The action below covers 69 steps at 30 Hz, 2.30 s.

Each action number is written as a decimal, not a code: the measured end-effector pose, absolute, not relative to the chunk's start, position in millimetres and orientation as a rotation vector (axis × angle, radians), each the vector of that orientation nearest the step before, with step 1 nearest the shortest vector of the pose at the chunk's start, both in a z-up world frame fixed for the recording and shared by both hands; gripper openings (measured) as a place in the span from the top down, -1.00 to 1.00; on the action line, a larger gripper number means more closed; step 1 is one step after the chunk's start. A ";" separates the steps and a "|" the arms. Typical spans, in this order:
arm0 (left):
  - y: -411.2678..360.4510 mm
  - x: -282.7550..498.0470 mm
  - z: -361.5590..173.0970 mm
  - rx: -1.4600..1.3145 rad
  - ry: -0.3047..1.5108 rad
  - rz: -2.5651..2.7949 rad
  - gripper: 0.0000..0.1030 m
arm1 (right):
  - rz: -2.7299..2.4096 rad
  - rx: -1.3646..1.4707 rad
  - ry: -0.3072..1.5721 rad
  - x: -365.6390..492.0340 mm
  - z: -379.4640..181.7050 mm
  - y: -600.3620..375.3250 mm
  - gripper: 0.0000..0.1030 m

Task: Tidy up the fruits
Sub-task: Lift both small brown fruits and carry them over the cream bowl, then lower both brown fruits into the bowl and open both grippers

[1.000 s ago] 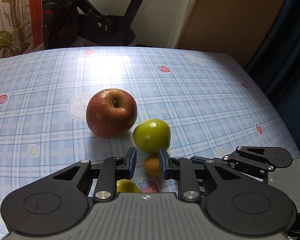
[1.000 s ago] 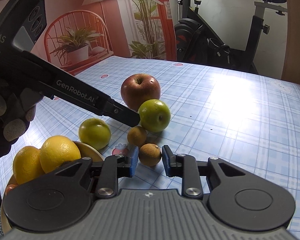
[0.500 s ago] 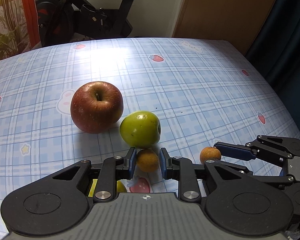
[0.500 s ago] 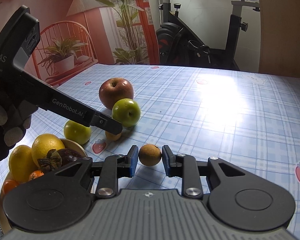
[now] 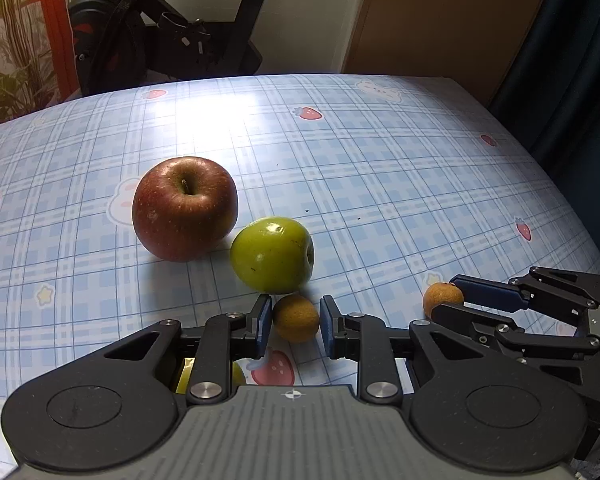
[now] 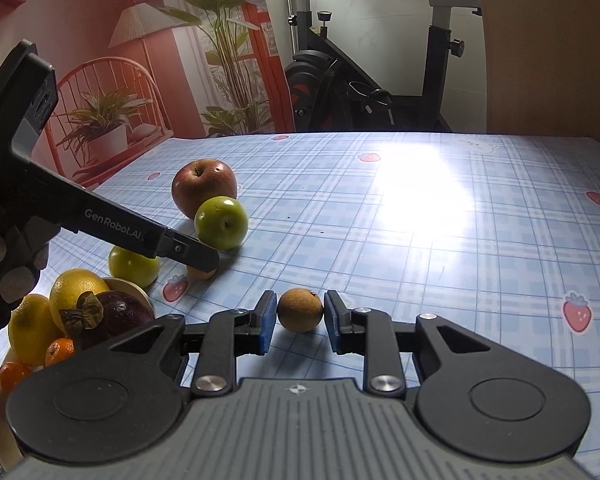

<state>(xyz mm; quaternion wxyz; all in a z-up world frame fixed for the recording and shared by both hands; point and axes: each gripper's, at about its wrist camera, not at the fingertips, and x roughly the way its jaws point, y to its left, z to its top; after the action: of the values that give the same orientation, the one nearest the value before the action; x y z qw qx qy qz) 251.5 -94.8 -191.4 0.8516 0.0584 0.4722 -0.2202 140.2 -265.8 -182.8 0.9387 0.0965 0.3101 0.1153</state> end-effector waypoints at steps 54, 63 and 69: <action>-17.9 76.2 -146.0 0.080 0.832 -0.481 0.48 | 0.332 0.150 0.618 59.3 -140.3 -185.6 0.45; -11.9 72.2 -156.8 0.070 0.851 -0.463 0.48 | 0.374 0.137 0.627 61.0 -147.9 -171.5 0.45; -13.2 72.0 -159.6 0.080 0.847 -0.447 0.47 | 0.377 0.151 0.632 66.2 -151.9 -170.2 0.45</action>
<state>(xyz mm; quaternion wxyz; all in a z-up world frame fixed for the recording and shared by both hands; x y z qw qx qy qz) 72.0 -13.2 -159.6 0.8867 0.0384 0.4076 -0.2148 66.2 -170.2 -151.9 0.9303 0.0735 0.3085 0.1841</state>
